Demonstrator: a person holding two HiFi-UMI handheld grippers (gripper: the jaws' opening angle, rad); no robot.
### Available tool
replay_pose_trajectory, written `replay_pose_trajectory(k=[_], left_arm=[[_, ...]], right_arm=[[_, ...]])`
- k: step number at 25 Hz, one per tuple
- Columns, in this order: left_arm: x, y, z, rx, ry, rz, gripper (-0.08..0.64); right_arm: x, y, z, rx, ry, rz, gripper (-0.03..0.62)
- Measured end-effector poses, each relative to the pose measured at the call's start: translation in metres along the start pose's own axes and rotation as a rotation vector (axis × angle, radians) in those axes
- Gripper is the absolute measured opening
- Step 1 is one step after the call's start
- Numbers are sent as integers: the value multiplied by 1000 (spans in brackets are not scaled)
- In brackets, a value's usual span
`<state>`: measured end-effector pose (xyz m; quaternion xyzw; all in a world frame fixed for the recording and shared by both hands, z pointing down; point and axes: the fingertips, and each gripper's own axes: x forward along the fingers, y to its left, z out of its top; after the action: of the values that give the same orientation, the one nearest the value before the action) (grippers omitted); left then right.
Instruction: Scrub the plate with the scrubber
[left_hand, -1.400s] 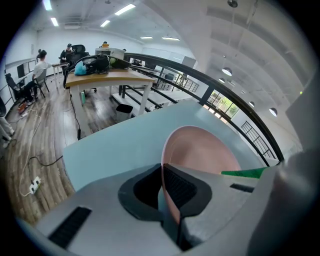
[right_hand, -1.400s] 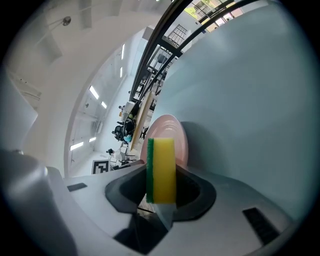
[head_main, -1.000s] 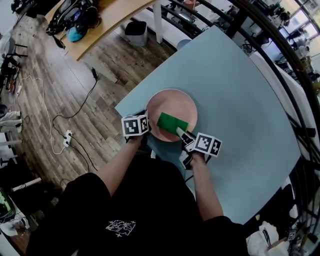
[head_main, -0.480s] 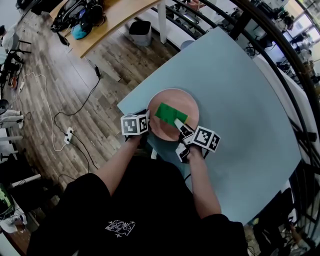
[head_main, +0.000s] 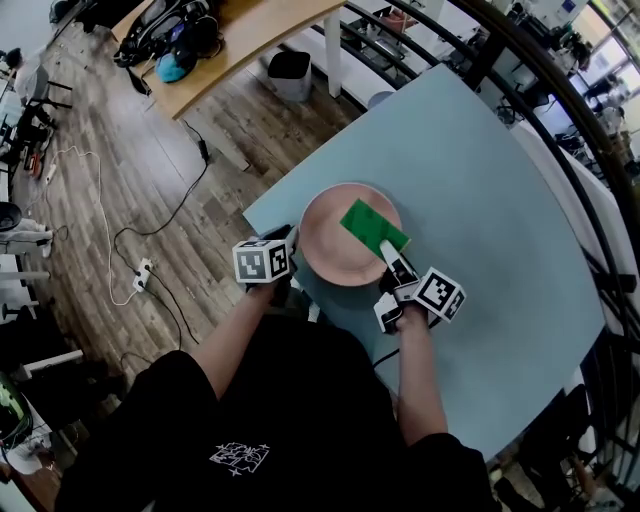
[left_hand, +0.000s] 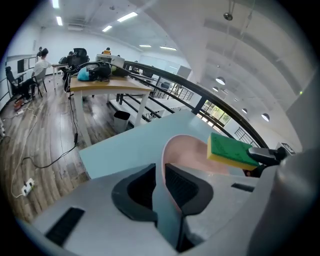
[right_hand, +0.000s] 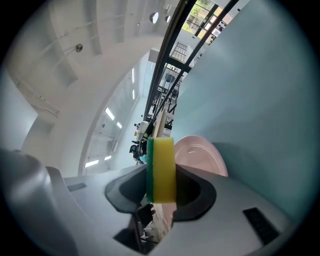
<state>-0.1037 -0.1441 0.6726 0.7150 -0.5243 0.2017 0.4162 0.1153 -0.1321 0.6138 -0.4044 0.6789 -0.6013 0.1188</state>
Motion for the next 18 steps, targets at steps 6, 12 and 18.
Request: replay_pose_trajectory(k=[6, 12, 18], left_arm=[[-21, -4, 13, 45, -21, -21, 41], [-45, -24, 29, 137, -49, -120, 31], [-74, -53, 56, 238, -95, -251, 11]], right_arm=[[-21, 16, -2, -61, -68, 10, 130], [-41, 30, -16, -88, -153, -29, 130], [-63, 67, -13, -188, -295, -86, 130]])
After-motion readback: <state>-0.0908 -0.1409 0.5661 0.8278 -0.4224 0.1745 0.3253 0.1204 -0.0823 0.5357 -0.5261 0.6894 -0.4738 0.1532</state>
